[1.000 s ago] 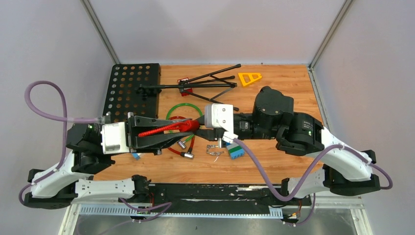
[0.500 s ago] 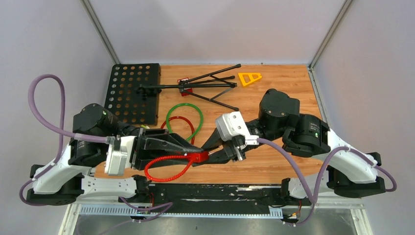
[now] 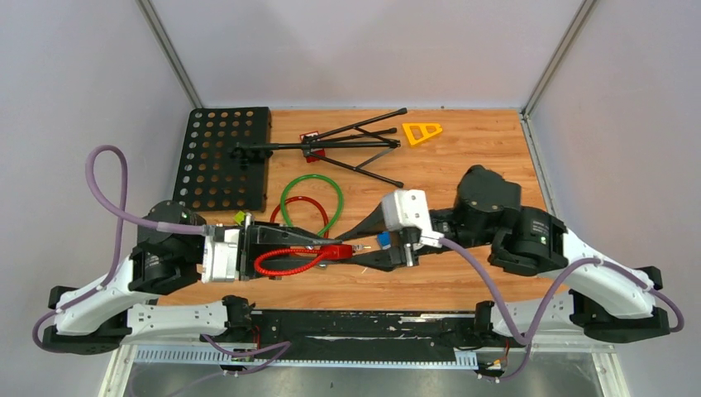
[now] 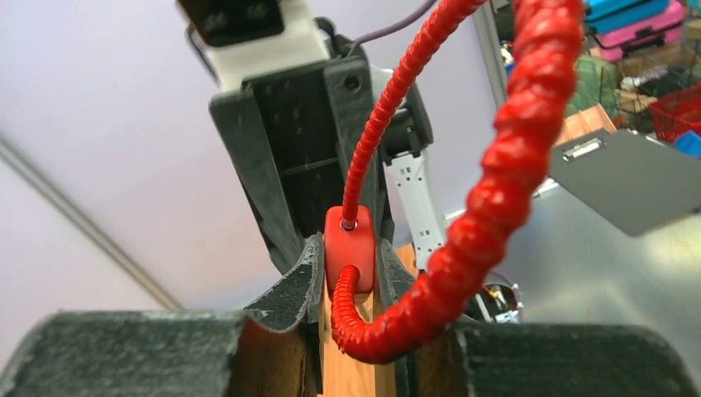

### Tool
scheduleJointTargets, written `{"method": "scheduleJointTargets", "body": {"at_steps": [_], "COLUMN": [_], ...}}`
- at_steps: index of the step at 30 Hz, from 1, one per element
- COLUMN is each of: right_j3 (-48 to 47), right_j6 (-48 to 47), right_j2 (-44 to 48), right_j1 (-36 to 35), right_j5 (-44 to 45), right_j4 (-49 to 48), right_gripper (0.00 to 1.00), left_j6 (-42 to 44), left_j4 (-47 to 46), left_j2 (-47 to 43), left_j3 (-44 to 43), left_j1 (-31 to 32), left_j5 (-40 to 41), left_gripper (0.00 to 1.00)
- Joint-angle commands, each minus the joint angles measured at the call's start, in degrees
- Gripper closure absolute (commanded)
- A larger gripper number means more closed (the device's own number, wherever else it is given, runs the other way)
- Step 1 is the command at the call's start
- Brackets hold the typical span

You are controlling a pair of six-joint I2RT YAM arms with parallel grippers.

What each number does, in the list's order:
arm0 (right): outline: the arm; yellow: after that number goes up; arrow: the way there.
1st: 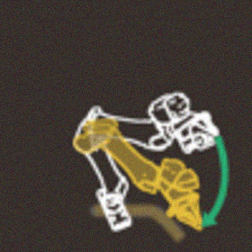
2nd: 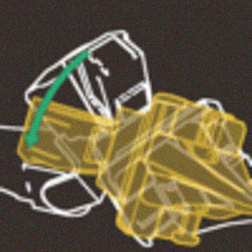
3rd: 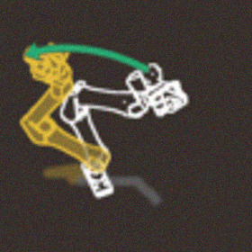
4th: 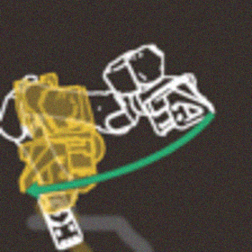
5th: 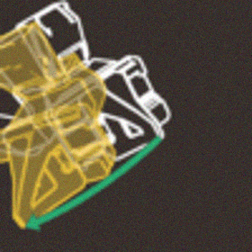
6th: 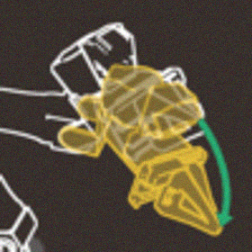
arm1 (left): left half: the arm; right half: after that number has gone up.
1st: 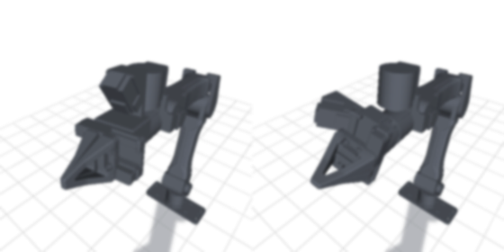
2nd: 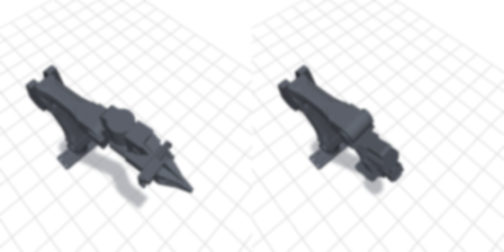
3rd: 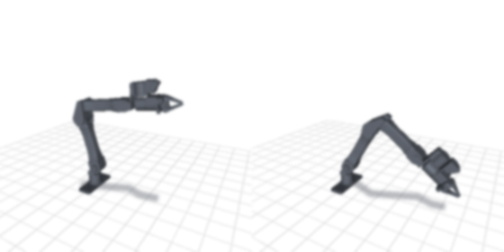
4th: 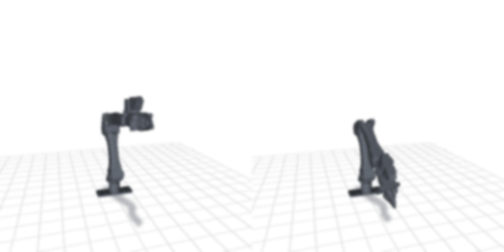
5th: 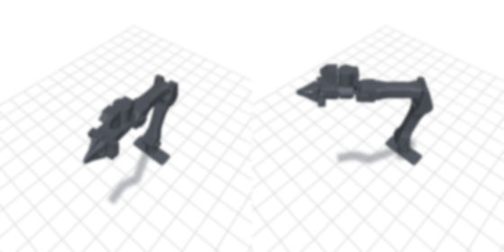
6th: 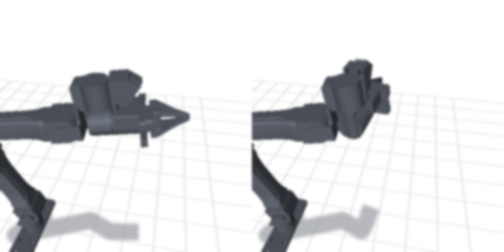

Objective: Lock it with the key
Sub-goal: Lock the lock.

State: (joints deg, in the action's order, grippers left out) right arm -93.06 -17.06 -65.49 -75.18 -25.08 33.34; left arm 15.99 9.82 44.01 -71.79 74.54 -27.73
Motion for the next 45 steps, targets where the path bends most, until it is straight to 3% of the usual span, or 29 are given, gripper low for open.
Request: {"method": "scheduleJointTargets", "body": {"at_steps": [1,6,10,19,24,35,45], "right_j3": [0.17,0.5,1.37,5.86,6.65,5.63,5.49], "right_j6": [-3.59,-5.99,-6.75,-8.11,-13.49,-23.77,-33.14], "right_j2": [5.07,5.93,6.7,5.9,4.0,0.01,-3.11], "right_j1": [0.46,0.45,0.44,-1.27,-5.04,-9.89,-12.7], "right_j5": [8.64,13.38,14.95,29.27,36.44,45.82,51.97], "right_j4": [-10.41,-10.8,-11.32,-21.5,-25.42,-24.52,-28.7], "right_gripper": [0.62,0.53,0.51,0.66,0.67,0.63,0.69], "left_j6": [-8.4,-11.83,-13.12,-17.6,-19.41,-19.5,-19.5], "left_j4": [-7.95,-13.18,-15.24,-20.83,-22.92,-23.36,-23.2], "left_j2": [-1.69,-2.34,-2.63,-2.68,-2.8,-2.89,-3.17], "left_j3": [0.51,2.86,3.51,5.9,7.51,7.79,8.27], "left_j1": [0.25,0.25,0.25,0.25,0.25,0.25,0.25], "left_j5": [9.63,14.42,18.65,29.87,36.27,37.46,37.3], "left_gripper": [1.0,1.0,1.0,1.0,1.0,1.0,1.0]}}
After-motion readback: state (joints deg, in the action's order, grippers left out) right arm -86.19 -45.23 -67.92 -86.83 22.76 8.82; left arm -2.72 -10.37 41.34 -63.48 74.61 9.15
